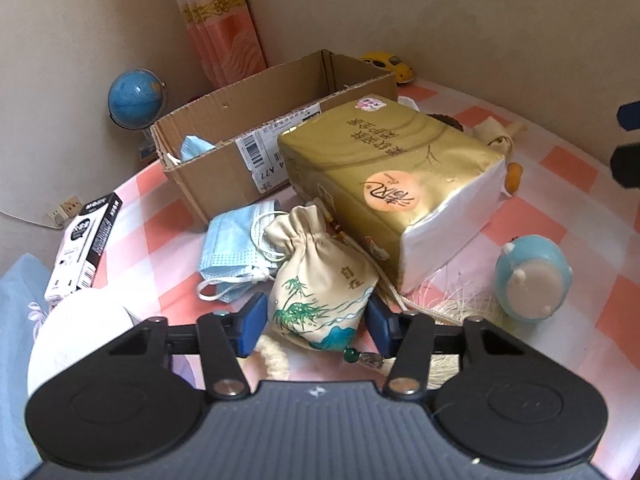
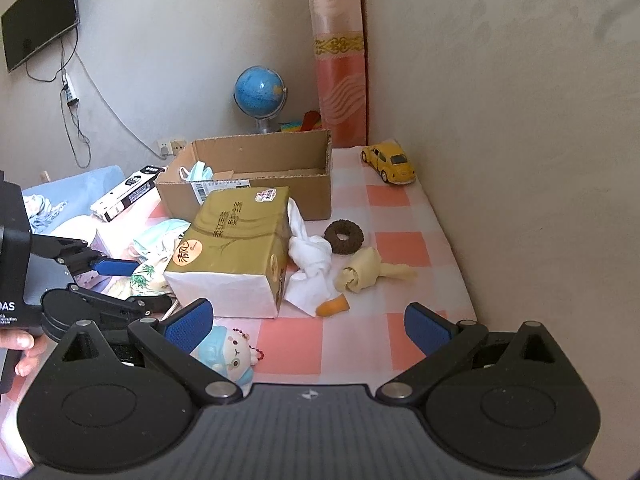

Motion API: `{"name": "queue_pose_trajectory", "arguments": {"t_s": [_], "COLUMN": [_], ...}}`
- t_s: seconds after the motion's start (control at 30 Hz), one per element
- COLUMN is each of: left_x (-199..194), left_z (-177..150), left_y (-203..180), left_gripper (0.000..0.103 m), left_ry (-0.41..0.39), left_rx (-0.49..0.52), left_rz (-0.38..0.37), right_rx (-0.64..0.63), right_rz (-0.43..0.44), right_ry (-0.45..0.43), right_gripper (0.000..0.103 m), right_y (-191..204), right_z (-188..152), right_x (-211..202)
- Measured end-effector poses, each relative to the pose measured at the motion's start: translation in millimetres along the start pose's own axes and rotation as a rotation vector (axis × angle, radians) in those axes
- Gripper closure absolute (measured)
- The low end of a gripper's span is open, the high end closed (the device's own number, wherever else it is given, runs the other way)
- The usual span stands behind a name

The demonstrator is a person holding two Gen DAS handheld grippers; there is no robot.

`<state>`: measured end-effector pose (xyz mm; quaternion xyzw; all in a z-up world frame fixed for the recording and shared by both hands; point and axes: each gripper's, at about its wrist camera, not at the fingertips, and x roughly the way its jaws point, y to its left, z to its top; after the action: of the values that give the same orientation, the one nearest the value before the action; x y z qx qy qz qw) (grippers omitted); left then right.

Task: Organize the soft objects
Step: 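Lower the left gripper onto the cream bamboo-print drawstring pouch and close it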

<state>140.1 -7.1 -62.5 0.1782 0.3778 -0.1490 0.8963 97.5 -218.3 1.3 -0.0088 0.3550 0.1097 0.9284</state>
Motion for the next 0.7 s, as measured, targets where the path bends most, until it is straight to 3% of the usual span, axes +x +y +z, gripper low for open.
{"name": "queue_pose_trajectory", "arguments": {"t_s": [0.27,0.5,0.7], "left_x": [-13,-13,0], "left_z": [-3,-4,-1], "left_y": [0,-4,-4], "left_gripper": [0.054,0.037,0.038], "left_ry": [0.0,-0.006,-0.001], "left_rx": [-0.003,0.028,0.03], "left_rz": [-0.031,-0.005,-0.027], "right_rx": [-0.089,-0.107,-0.126], "right_rz": [0.061,0.083,0.098], "right_ry": [0.047,0.061,0.076], "right_gripper": [0.0,0.0,0.0], "right_y": [7,15,20], "right_z": [-10,-12,-14], "right_x": [14,21,24]}}
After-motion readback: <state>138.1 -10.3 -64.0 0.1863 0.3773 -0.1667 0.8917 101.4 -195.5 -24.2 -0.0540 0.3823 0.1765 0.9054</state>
